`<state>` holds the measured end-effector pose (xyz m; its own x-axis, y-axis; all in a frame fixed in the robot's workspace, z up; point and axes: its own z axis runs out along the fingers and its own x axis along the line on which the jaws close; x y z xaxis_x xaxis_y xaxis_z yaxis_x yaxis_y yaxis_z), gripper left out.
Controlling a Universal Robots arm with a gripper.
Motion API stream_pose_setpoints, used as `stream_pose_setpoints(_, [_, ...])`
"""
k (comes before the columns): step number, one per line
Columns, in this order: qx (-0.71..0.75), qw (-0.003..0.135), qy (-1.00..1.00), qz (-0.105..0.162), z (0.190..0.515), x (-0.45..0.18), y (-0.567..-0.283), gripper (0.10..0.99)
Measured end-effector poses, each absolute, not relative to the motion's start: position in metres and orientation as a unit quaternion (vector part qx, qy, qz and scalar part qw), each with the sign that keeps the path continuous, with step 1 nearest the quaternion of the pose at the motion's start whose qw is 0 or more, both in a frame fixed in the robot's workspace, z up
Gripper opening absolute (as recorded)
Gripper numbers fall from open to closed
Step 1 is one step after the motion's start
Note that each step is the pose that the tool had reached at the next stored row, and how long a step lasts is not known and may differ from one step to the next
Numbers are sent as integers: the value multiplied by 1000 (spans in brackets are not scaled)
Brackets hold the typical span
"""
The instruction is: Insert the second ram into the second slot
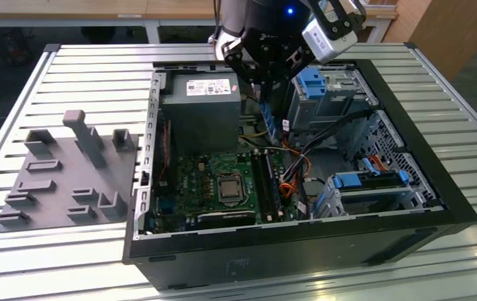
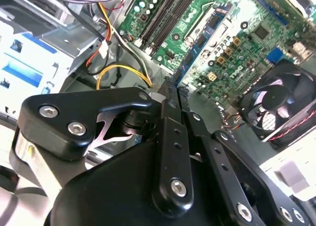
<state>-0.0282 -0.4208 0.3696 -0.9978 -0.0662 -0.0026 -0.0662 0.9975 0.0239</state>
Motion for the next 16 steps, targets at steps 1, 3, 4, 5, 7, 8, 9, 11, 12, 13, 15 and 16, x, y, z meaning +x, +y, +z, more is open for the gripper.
stream_pose_setpoints(1, [-27, 1, 1000, 12, 370, -28, -421, 133])
stream_pose_setpoints(3, [-15, 1, 1000, 11, 369, -28, -421, 133])
stream_pose_setpoints(4, [-11, 1, 1000, 11, 369, -28, -421, 133])
stream_pose_setpoints(5, [-9, 1, 1000, 11, 369, -28, -421, 133])
stream_pose_setpoints(7, [-8, 1, 1000, 12, 368, -28, -421, 133])
stream_pose_setpoints(8, [-9, 1, 1000, 12, 368, -28, -422, 133])
stream_pose_setpoints(9, [-9, 1, 1000, 12, 367, -28, -423, 133])
stream_pose_setpoints(11, [-9, 1, 1000, 12, 366, -28, -425, 133])
stream_pose_setpoints(12, [-9, 1, 1000, 12, 366, -28, -425, 133])
stream_pose_setpoints(13, [-9, 1, 1000, 12, 365, -28, -426, 133])
stream_pose_setpoints(15, [-8, 1, 1000, 11, 364, -28, -427, 133])
stream_pose_setpoints(16, [-6, 1, 1000, 11, 363, -28, -427, 133])
